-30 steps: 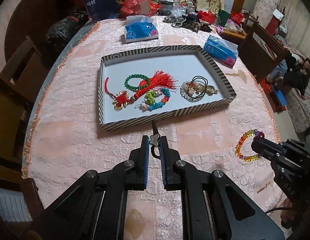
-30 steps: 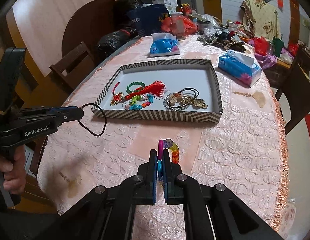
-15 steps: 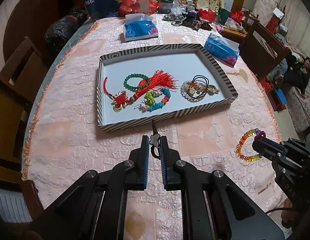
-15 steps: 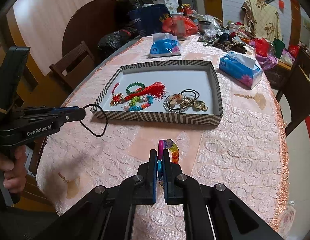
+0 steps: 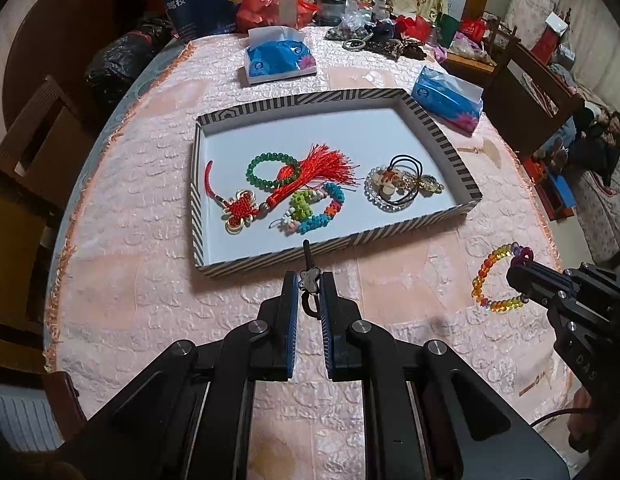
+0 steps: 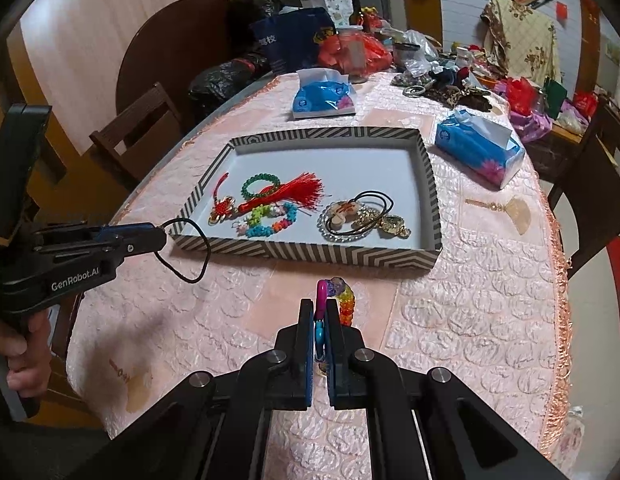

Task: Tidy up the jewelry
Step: 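Lift both held items and carry them over the striped tray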

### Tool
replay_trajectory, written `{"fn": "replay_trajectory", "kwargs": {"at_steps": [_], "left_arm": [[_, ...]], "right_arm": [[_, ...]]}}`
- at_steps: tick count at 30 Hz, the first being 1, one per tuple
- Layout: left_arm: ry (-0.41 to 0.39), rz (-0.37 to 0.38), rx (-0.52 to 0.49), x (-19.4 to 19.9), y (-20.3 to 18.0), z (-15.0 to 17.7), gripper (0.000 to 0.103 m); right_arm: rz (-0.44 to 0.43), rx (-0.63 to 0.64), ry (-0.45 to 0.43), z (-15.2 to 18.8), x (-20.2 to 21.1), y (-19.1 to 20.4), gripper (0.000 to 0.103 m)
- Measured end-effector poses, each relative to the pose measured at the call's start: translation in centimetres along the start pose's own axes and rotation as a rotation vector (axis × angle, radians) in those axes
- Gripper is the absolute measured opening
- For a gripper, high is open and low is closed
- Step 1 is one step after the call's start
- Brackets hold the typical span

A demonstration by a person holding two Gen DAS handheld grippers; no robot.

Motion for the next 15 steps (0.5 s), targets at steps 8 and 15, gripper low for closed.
{"fn": "replay_trajectory", "kwargs": {"at_steps": [8,15], "left_arm": [[-0.012,0.015,0.022,-0.6,0.4,-2.6,0.009],[-0.052,0.05,0.052,-0.6,0.2,-6.5,0.009]], "right_arm": [[0.002,-0.019,-0.003,-1.6,-0.6,-0.9,0.004],[-0.013,-0.044,-0.041,-5.0,-1.4,-2.1,0.004]]}}
Point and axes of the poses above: each gripper's, at about its wrist camera, not at the fingertips, and x roughly against the way its jaws point, y to its left, z to its underside, the point moved 8 cm from there along -x, roughly the way its jaws point, and after that the axes turned 9 degrees about -z, right-handed, at the moved point
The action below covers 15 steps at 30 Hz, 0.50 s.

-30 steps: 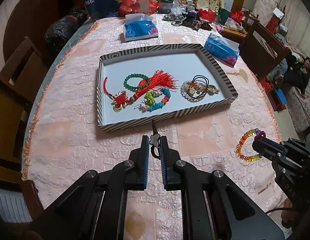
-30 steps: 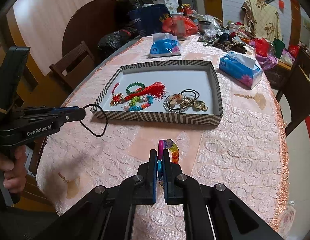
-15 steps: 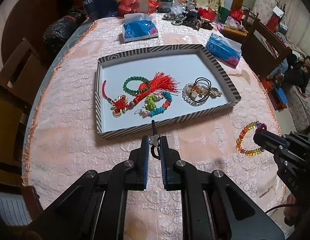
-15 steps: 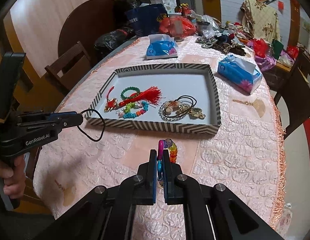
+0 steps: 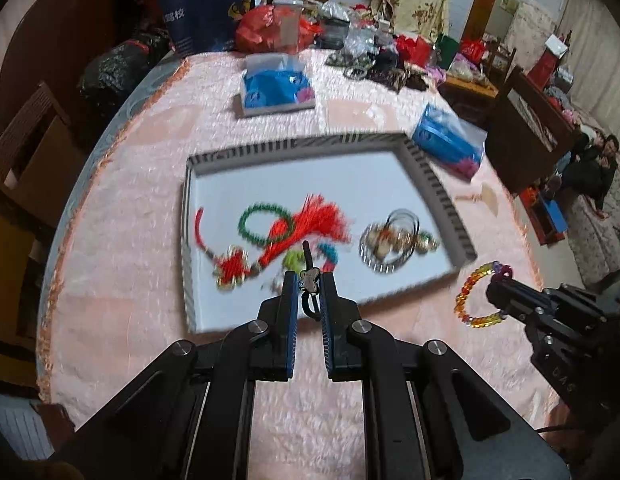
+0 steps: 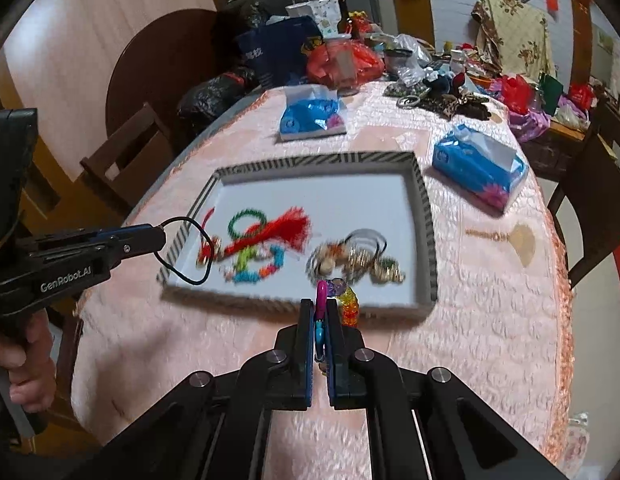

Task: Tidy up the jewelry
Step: 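Lift both held items and carry them over the striped tray, then lower both items into the tray and open both tools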

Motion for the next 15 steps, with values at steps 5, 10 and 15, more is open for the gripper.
{"fn": "replay_trajectory", "kwargs": {"at_steps": [5,10,15], "left_arm": [[-0.014,0.025,0.025,-1.2,0.2,-2.2,0.009],[0.012,0.023,0.05,-4.1,0.7,-3.1,0.009],[0.035,0.027,0.063,-6.9,1.0,-3.4,0.009]], "right_arm": [[-0.003,-0.026,-0.018,-2.6,-1.1,-1.1,0.004],[-0.006,-0.046,-0.014,-4.3,-3.0,-2.1,0.004],[-0.011,-0.066,0.002,-5.4,-5.5,-3.1,0.004]]}}
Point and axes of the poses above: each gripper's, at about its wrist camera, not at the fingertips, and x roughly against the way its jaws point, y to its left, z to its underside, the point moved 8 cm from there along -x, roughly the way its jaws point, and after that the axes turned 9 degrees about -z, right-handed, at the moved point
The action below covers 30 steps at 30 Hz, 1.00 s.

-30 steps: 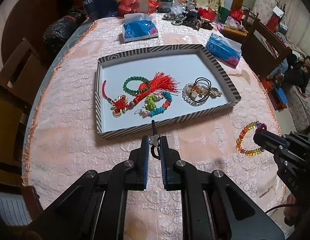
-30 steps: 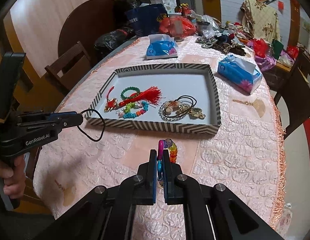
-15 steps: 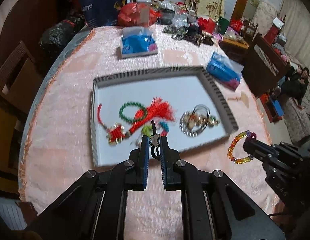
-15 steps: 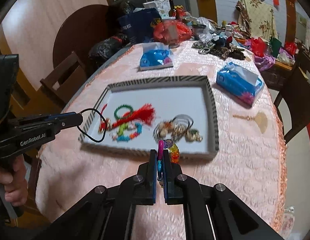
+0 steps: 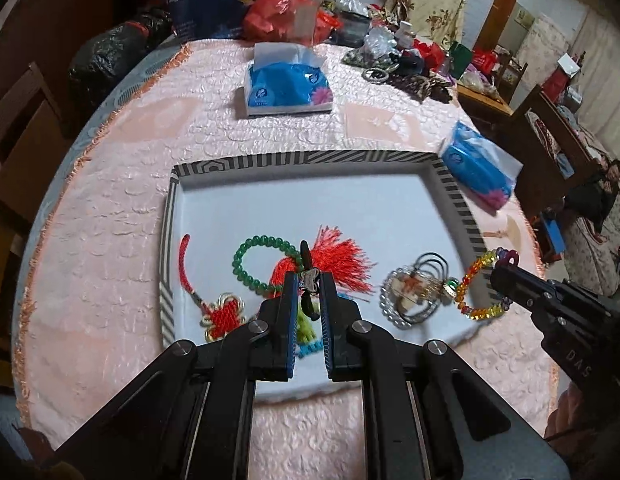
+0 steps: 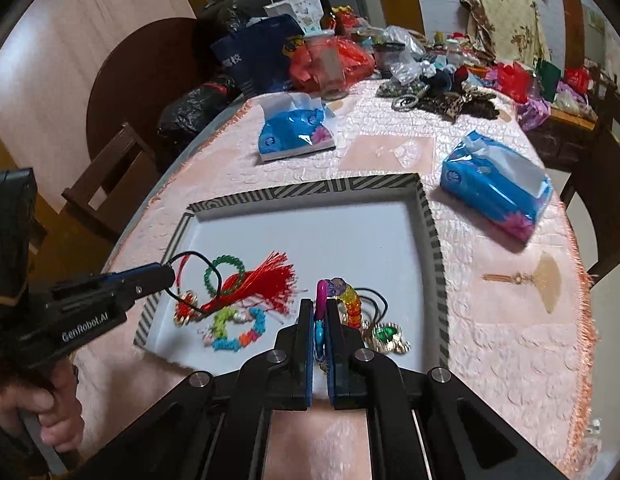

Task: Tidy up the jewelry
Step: 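Lower both items into the tray and open both tools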

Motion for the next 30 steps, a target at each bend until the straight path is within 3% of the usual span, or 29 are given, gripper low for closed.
{"fn": "replay_trajectory", "kwargs": {"at_steps": [8,19,21,23,25,30], "left_arm": [[0.012,0.056,-0.022,-4.2,-1.4,-1.0,0.009],[0.077,-0.021,-0.006,-7.8,0.7,0.0,0.009],[0.082,-0.031,-0.004,-8.0,1.0,0.1,0.012],[0.085,-0.048,-0.002,-8.1,1.4,0.3,0.025],[0.084,-0.057,0.001,-8.0,1.7,0.4,0.03],[0.083,-0.091,0.008,-7.6,2.4,0.7,0.038]], "right_arm": [[0.019,-0.047,0.039,-0.8,-4.2,-2.1,0.004],[-0.005,-0.105,0.083,-0.1,-7.2,-4.3,0.004],[-0.014,-0.119,0.086,0.0,-7.5,-4.5,0.004],[-0.021,-0.132,0.103,0.2,-7.8,-4.6,0.005],[-0.023,-0.135,0.111,0.3,-8.0,-4.5,0.007],[-0.018,-0.131,0.103,0.3,-7.3,-4.4,0.007]]}}
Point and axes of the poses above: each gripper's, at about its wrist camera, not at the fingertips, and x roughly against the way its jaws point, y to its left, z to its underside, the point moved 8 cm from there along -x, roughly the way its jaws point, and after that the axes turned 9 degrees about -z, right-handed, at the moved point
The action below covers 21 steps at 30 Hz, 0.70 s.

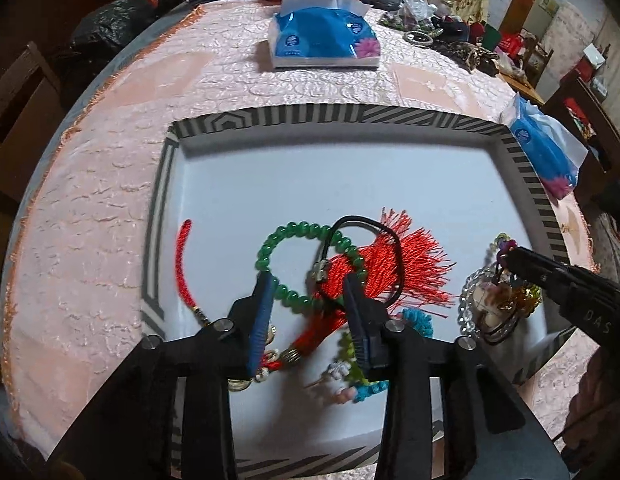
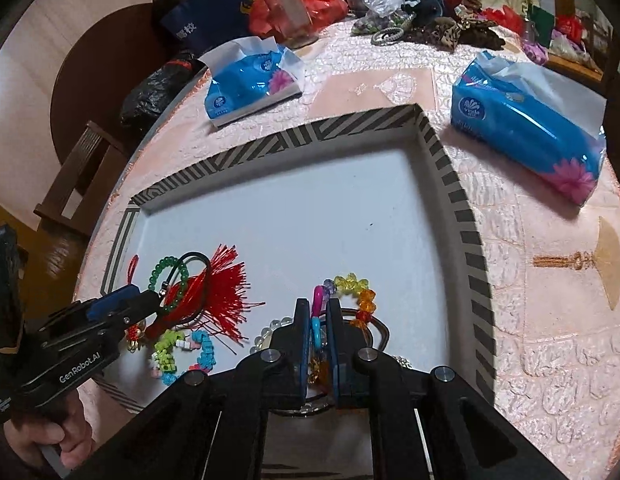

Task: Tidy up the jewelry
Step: 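Lower both items into the tray and open both tools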

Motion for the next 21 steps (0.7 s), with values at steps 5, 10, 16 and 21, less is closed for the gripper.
{"fn": "replay_trajectory", "kwargs": {"at_steps": [5,10,16,21], "left_arm": [[-0.048,-0.029,0.0,1.7,0.5,-0.2,0.054],[-0.074,-0.053,-0.004,3.7,1.2,0.3,0.066],[-0.072,-0.051,-0.041,6.3,0.6,2.7,0.079],[-0.096,-0.099,-0.12,8.8,-0.6,6.1,0.092]], "right_arm": [[0.02,0.018,-0.023,-0.1,1.7,0.3,0.007],[0.036,0.021,-0.068,0.6,4.5,0.4,0.012],[0.045,0.043,-0.092,3.7,7.5,1.6,0.035],[0.089,0.053,-0.065,7.0,9.2,2.8,0.044]]}}
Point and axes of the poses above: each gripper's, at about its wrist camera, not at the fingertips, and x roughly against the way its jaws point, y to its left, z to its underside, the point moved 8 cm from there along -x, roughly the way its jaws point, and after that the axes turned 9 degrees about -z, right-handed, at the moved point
